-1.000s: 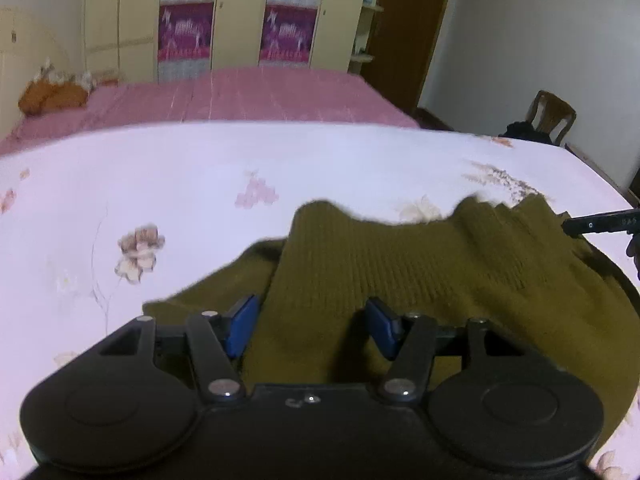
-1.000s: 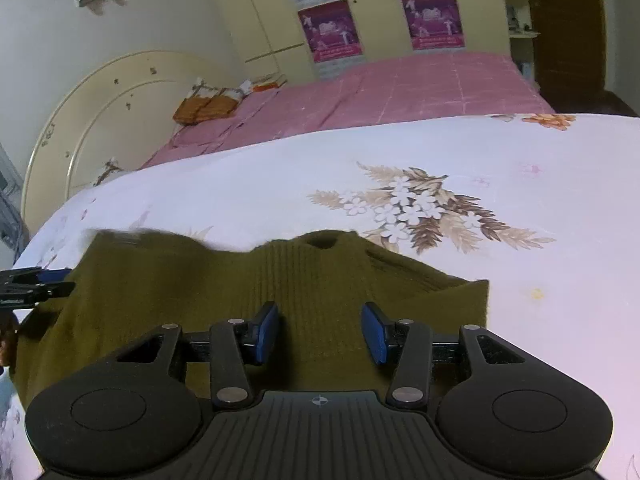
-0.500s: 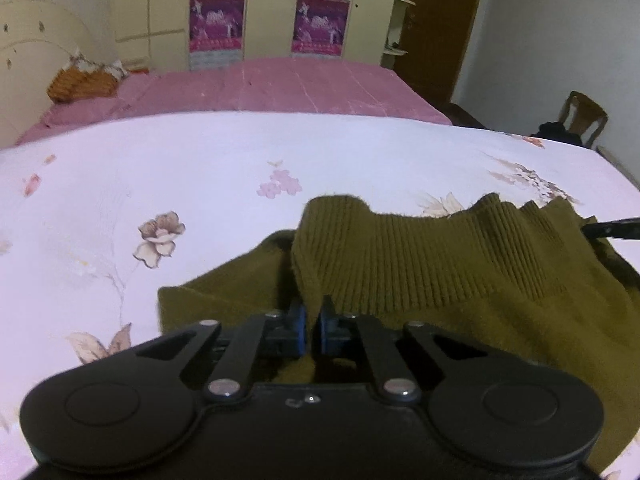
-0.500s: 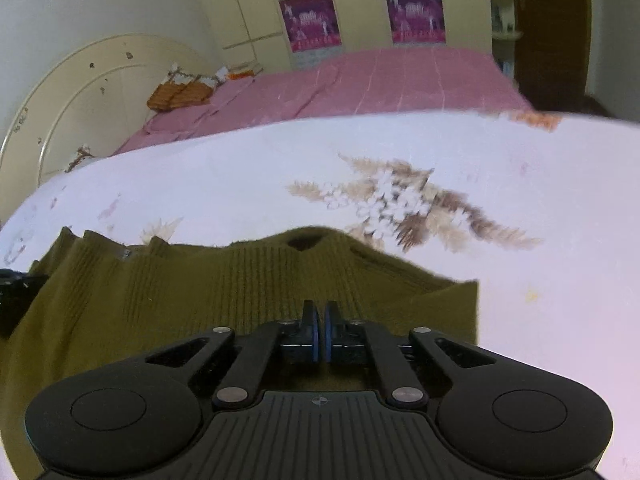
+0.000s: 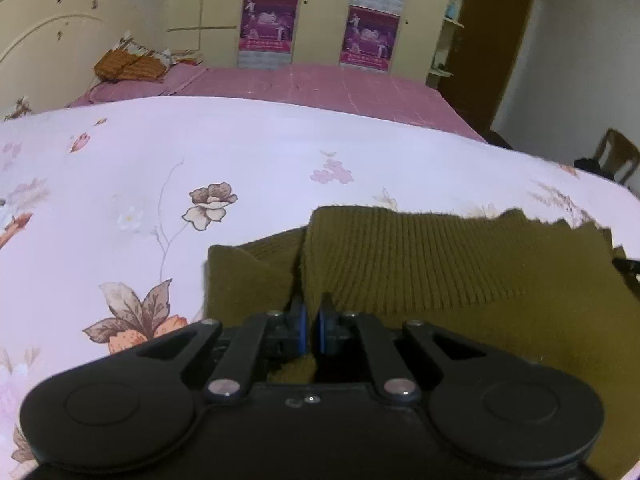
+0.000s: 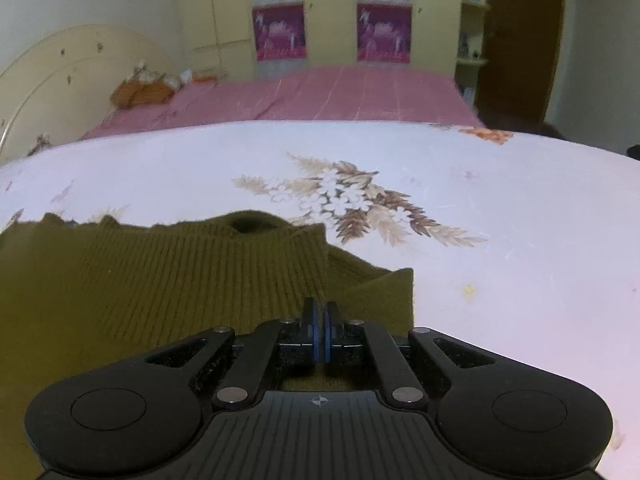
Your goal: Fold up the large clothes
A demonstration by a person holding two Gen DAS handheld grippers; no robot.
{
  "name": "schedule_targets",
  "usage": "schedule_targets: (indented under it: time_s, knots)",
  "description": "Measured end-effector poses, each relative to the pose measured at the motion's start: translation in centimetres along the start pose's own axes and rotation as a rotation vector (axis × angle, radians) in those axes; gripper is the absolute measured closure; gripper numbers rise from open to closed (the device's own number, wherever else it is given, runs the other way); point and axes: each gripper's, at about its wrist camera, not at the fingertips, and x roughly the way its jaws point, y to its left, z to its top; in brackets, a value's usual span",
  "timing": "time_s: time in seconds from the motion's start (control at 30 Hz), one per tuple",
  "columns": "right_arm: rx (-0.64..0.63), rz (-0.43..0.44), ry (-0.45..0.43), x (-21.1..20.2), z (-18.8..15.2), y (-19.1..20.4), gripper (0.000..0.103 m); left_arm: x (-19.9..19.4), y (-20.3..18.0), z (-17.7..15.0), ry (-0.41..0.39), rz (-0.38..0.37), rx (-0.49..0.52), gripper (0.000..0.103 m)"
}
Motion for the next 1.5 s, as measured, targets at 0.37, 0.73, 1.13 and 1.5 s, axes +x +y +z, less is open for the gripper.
schedule_targets:
  time_s: [0.37,0.73,1.13,1.5]
  knots:
    - [-0.051,0.006,-0.1,-4.0,0.5,1.4,0.041,-3.2,-2.0,0.1,-0.08,0.118,0.099,0.016]
    - [-0.199,0.201,0.0,-4.7,-2.1,14.0,0.075,-4.1,-14.9,-1.6,-0.05,-0.004,0.244,0.026]
    - [-0.221,0.182,-0.054,-6.0,-3.3,14.6,0.075,-4.5,-14.1,-3.1,-0.03,0.031,0.204,0.027]
    - [-0.142,-0.082,0.06,-8.4,-7.2,5.5,0.075,-6.8,-10.4,-5.9,-0.009,0.124,0.163,0.02]
